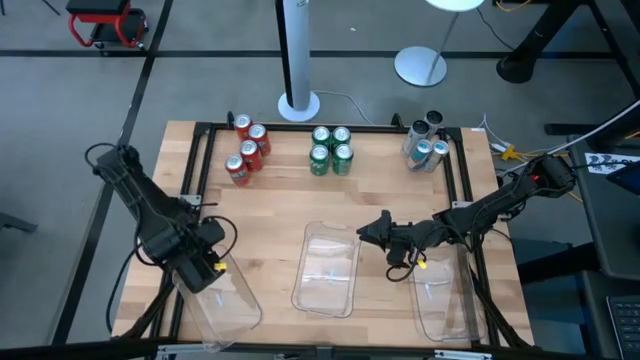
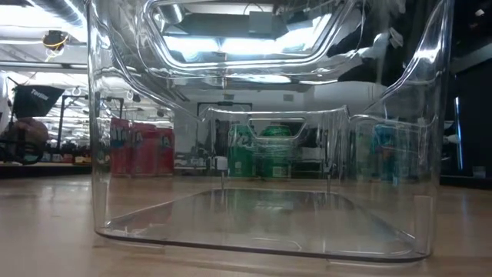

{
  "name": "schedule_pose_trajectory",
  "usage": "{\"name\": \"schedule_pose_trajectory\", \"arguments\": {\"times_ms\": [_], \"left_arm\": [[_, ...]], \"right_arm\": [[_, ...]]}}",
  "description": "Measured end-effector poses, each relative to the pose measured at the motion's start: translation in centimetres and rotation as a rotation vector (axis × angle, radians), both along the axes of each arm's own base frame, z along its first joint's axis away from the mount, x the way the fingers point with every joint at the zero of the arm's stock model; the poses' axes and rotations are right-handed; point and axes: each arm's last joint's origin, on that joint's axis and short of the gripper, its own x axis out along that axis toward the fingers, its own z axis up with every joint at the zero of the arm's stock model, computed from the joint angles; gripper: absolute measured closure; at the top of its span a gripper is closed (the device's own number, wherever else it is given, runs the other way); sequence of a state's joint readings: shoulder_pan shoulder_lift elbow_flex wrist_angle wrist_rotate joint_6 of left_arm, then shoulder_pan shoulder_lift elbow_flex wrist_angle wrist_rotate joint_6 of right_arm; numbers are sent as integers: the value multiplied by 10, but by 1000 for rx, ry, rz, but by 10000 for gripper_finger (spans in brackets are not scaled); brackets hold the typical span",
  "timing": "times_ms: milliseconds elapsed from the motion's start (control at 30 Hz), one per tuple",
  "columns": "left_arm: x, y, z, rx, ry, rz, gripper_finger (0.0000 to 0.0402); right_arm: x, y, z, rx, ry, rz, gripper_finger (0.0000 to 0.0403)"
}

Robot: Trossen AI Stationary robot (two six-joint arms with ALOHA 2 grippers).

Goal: Sort soda cans
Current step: Adjust the transparent bins

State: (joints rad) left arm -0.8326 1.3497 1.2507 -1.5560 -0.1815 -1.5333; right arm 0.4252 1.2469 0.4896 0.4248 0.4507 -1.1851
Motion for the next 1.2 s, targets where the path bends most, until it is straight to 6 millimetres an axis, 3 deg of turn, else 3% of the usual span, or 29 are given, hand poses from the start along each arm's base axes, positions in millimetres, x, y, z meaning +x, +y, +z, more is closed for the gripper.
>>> {"name": "schedule_pose_trajectory", "arguments": {"times_ms": [133,333,467,633,900,1200], "left_arm": [[-3,3,-5,-10,6,17,199],[-11,11,-26,-96,-44,37,199],[-18,18,-43,-65,28,43,199],[-17,15,-63,-118,33,33,199],[-19,18,-77,-98,51,-9,202],[-8,28,-91,-94,32,-88,268]], "right_arm": [[0,0,0,2,0,1,240],[0,0,0,6,1,6,240],[0,0,0,5,1,6,240],[0,0,0,5,1,6,240],[0,0,0,12,0,4,240],[0,0,0,11,-1,4,240]]}}
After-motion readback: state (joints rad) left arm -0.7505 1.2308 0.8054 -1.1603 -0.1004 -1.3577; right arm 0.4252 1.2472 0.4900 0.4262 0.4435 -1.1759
